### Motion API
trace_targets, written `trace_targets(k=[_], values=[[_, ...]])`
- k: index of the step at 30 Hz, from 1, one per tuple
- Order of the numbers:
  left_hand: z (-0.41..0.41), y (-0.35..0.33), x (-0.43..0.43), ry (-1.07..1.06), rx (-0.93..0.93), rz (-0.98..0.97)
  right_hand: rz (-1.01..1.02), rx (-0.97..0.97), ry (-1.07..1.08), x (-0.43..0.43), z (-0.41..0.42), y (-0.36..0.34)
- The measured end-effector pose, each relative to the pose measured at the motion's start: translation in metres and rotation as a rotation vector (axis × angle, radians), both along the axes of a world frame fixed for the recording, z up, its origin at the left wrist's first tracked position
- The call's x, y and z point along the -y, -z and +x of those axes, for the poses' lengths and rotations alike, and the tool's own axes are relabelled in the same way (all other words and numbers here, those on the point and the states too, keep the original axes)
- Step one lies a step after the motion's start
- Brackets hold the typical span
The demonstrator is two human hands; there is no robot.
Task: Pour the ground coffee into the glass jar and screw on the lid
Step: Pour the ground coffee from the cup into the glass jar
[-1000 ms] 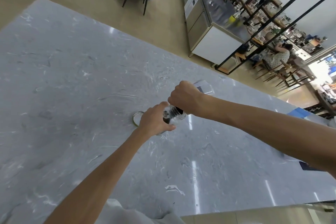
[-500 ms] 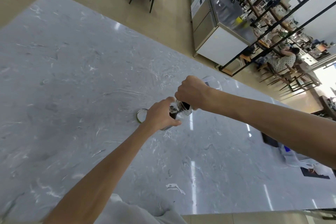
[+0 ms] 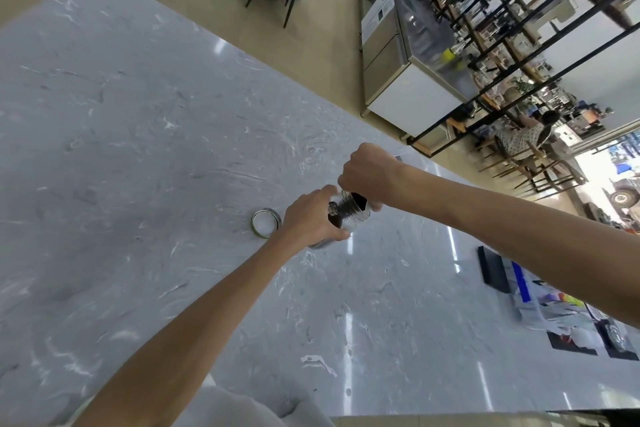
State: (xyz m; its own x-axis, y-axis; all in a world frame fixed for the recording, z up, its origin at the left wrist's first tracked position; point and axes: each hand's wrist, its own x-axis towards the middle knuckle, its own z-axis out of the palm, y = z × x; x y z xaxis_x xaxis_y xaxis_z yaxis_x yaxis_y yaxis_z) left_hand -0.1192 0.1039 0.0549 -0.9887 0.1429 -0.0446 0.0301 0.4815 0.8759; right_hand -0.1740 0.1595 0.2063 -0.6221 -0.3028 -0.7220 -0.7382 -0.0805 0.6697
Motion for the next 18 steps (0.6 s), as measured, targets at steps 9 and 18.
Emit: trace_targets(k=[9, 18], values=[[0.000, -0.006, -0.003, 0.004, 0.004, 0.017, 0.032, 0.012, 0.024, 0.002, -0.001, -0.009], [-0.002, -0.019, -0.008, 0.005, -0.030, 0.022, -0.011, -0.032, 0.057, -0.004, 0.000, -0.026]])
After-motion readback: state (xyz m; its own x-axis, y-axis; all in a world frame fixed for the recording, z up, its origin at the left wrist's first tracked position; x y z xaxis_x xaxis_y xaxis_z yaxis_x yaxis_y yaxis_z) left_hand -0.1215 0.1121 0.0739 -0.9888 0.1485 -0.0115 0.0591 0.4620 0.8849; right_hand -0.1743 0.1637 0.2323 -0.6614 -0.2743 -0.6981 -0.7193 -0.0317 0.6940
